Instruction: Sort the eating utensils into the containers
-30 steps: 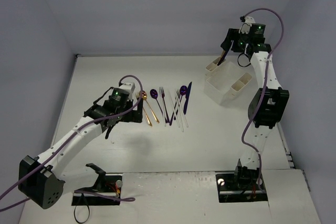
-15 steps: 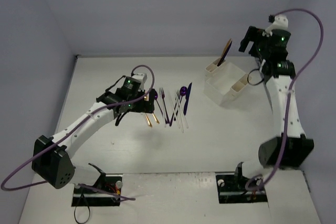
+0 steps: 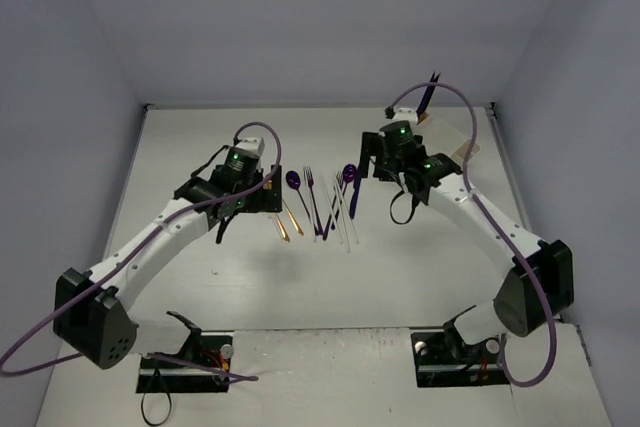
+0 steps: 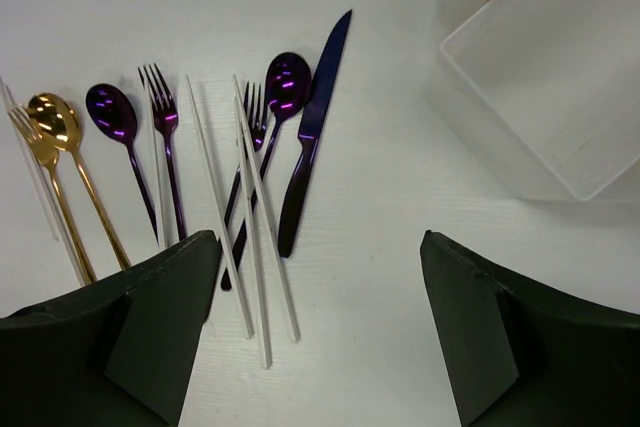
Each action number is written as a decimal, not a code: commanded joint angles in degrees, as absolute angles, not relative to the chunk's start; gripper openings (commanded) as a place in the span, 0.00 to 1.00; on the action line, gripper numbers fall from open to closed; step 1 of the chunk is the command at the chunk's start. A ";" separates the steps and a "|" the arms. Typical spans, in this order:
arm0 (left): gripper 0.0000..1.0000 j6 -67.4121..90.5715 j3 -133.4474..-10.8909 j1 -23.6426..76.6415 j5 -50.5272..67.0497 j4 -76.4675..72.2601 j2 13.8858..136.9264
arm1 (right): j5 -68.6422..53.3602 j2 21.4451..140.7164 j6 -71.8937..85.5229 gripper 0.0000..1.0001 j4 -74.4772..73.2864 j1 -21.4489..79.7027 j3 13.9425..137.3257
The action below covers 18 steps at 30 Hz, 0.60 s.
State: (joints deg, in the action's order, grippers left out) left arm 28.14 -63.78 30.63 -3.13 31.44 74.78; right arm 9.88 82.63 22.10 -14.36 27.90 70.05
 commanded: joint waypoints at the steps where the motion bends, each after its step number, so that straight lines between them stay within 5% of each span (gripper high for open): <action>1: 0.95 29.31 -61.09 28.71 -6.53 32.93 66.49 | 18.26 87.35 29.80 0.77 -12.22 31.42 71.53; 18: 0.95 29.18 -51.70 26.37 -8.09 40.61 51.44 | 22.13 109.25 39.72 0.59 -12.13 32.26 79.54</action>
State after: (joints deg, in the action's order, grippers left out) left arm 28.75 -51.39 26.86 -7.09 40.22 52.96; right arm 18.09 109.19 37.11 -13.45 32.14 75.57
